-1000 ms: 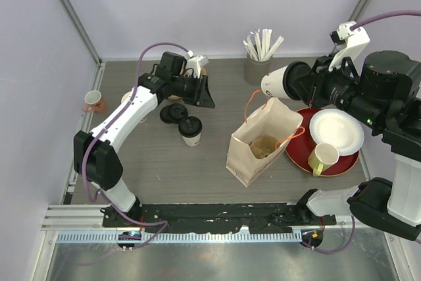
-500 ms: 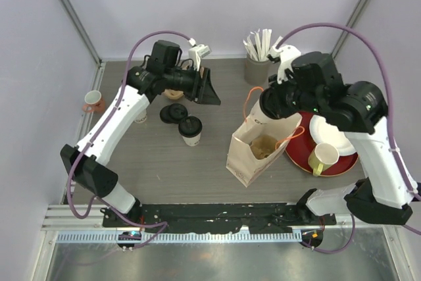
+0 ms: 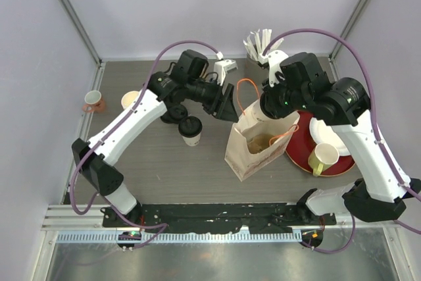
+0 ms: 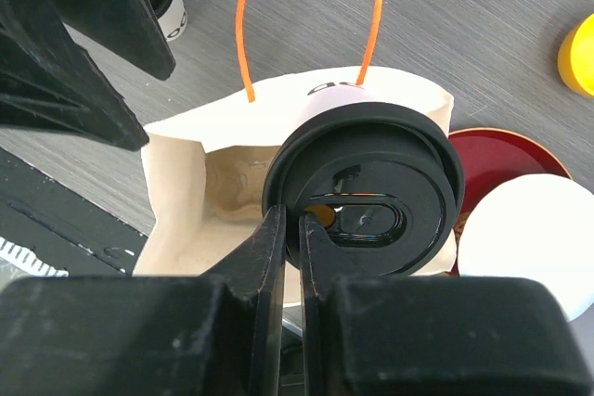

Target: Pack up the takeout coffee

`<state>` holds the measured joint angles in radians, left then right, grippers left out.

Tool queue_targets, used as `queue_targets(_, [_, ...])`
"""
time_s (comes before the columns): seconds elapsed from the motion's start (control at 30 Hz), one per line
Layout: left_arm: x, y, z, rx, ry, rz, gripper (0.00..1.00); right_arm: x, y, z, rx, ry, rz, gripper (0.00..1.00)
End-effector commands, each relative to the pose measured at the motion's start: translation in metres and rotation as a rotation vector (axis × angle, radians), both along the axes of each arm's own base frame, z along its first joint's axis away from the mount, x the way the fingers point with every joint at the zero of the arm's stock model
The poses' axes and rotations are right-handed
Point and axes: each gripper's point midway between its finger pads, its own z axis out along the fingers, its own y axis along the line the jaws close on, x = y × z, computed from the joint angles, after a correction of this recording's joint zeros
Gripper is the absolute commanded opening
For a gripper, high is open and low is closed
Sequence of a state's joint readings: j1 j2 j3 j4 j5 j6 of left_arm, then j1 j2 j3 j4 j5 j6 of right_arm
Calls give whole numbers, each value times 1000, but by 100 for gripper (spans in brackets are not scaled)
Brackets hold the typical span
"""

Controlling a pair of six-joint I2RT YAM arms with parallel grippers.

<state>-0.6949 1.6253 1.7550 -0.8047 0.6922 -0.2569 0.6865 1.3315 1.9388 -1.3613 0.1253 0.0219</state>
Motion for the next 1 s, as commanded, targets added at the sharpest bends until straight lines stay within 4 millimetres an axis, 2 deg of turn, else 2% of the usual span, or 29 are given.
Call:
queue_targets(0.0, [-2, -8, -10, 40, -11, 6, 54, -19, -19, -24, -110, 115, 26, 1])
queue_targets(0.1, [7, -12, -21, 85, -75, 16, 55, -17, -18, -26, -111, 124, 25, 1])
queue_targets(0.27, [30, -21, -17, 118, -214, 39, 54, -17, -13, -30, -105, 147, 35, 1])
queue_targets(0.4, [31, -21, -25, 146, -250, 6, 49, -18, -11, -28, -90, 148, 35, 1])
queue_targets(0.5, [11, -27, -31, 106, -183, -83, 40, -18, -10, -23, -79, 143, 36, 1])
queue_targets(0.57, [1, -30, -31, 72, -148, -125, 28, -19, -10, -23, -79, 143, 37, 1])
queue_targets(0.6, [1, -30, -31, 70, -149, -124, 17, -19, -10, -23, -77, 143, 37, 1])
queue_targets(0.7, [9, -23, -24, 97, -213, -85, 0, -20, -10, -21, -69, 141, 42, 1])
queue_targets(0.73, [13, -20, -13, 100, -270, -86, 0, -21, -9, -22, -69, 143, 45, 1])
queue_targets(0.8, [16, -10, -10, 145, -323, -80, 0, -20, -7, -24, -64, 154, 52, 1])
queue_targets(0.83, [16, -6, -1, 144, -356, -81, 0, -21, -5, -26, -64, 166, 60, 1])
queue_targets(0.97, [15, 6, -1, 184, -385, -77, 0, -20, 0, -31, -65, 191, 70, 1])
